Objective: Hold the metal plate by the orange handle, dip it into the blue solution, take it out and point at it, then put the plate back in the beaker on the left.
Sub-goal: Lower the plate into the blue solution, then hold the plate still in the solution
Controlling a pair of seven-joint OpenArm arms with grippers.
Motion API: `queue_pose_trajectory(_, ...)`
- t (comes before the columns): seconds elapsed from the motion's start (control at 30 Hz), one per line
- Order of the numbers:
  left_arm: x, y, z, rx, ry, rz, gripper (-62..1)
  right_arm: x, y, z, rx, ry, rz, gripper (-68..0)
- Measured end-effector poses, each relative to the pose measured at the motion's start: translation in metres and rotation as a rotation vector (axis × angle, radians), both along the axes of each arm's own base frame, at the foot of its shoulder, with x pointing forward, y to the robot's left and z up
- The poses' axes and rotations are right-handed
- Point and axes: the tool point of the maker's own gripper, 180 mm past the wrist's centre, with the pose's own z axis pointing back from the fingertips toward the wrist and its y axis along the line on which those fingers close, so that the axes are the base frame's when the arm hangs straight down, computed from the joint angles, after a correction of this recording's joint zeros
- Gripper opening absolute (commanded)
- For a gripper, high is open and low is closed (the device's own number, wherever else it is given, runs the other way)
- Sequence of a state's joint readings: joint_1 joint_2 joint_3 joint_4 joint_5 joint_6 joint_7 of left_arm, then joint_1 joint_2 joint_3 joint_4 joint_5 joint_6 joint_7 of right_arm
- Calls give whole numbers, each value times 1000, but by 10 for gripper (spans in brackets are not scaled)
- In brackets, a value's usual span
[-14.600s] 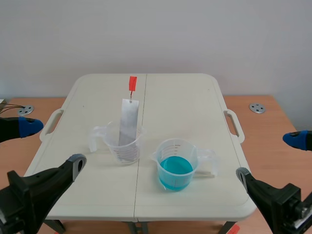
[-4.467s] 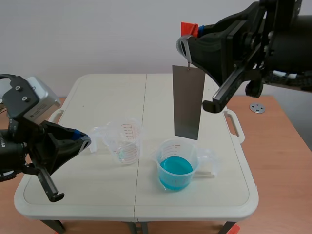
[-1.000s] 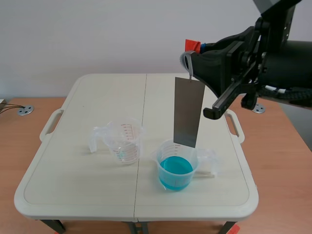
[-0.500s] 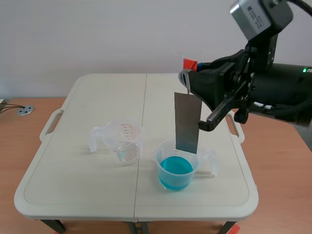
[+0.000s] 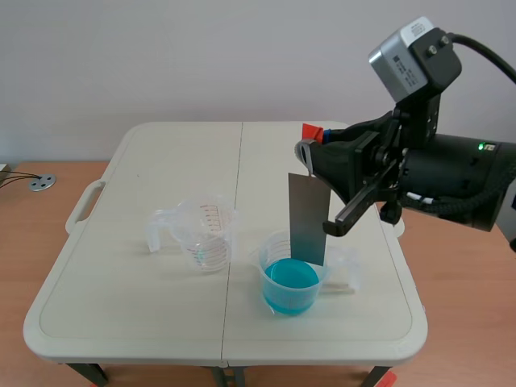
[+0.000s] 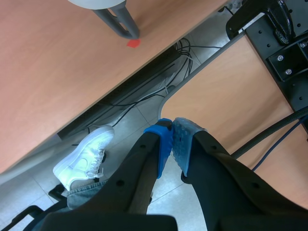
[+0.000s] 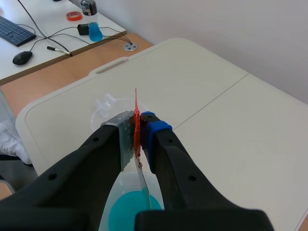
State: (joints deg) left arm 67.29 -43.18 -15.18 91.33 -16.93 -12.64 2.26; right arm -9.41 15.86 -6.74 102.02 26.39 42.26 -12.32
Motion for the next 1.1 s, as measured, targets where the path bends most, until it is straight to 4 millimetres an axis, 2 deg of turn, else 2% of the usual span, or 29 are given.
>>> queue_pose_trajectory(0.53, 0, 0, 0, 0, 0, 0, -593, -6, 5, -52, -29, 59, 20, -661)
queue_pose_trajectory(1.1, 0, 0, 0, 0, 0, 0, -593, -2, 3, -60, -27, 23, 20, -660)
